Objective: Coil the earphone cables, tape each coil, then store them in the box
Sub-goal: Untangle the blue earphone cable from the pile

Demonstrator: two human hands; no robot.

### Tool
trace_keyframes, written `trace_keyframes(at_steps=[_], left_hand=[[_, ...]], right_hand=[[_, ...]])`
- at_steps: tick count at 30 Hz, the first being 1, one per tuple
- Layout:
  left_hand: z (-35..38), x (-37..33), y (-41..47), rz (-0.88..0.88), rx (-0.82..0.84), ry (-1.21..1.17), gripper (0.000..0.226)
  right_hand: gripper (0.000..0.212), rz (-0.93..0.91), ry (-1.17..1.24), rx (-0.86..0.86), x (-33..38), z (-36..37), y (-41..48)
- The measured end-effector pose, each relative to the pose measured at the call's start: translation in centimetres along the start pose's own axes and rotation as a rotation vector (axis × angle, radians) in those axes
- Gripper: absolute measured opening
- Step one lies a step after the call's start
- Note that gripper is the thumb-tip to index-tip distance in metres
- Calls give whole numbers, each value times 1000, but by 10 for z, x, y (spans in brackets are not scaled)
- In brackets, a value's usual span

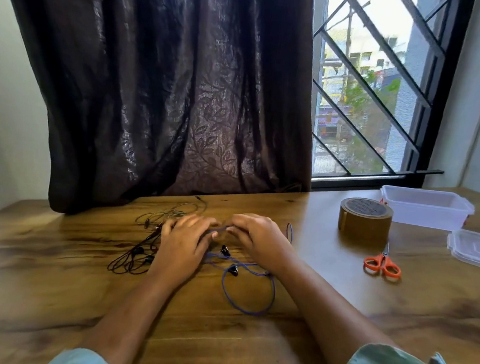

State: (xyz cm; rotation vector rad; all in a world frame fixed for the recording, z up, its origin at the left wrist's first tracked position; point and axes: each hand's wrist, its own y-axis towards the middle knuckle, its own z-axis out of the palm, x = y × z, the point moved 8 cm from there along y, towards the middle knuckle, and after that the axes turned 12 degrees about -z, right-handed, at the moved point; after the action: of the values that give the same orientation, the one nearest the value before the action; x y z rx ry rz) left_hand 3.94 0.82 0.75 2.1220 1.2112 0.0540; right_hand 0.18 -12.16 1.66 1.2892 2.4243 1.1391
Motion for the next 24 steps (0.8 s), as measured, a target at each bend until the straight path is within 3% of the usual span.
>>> trace_keyframes(at_steps=[3,8,10,14,17,23,24], left_hand=[[-6,-3,1,38,43,-220,23],[-17,-14,-2,24,59,-456,21],[-22,-7,-1,-52,-4,-548,23],[-34,24,1,-275,-179,-739,26],[-38,42,-1,-452,-232,-849,26],[-24,41,-4,-620,-90,-1117,26],[-21,39,-4,-628,-54,-1144,25]], right_hand=[[16,21,-3,19,0,3,-1],[31,90,-74,64,-7,2,-5],[34,83,-94,86,-4,1,-6],[8,137,-190,98,-14,-13,-8],[7,244,-249,74,-37,-31,-17],[12,329,-477,84,-37,-35,-24],[21,321,-493,108,-34,-30,-23]])
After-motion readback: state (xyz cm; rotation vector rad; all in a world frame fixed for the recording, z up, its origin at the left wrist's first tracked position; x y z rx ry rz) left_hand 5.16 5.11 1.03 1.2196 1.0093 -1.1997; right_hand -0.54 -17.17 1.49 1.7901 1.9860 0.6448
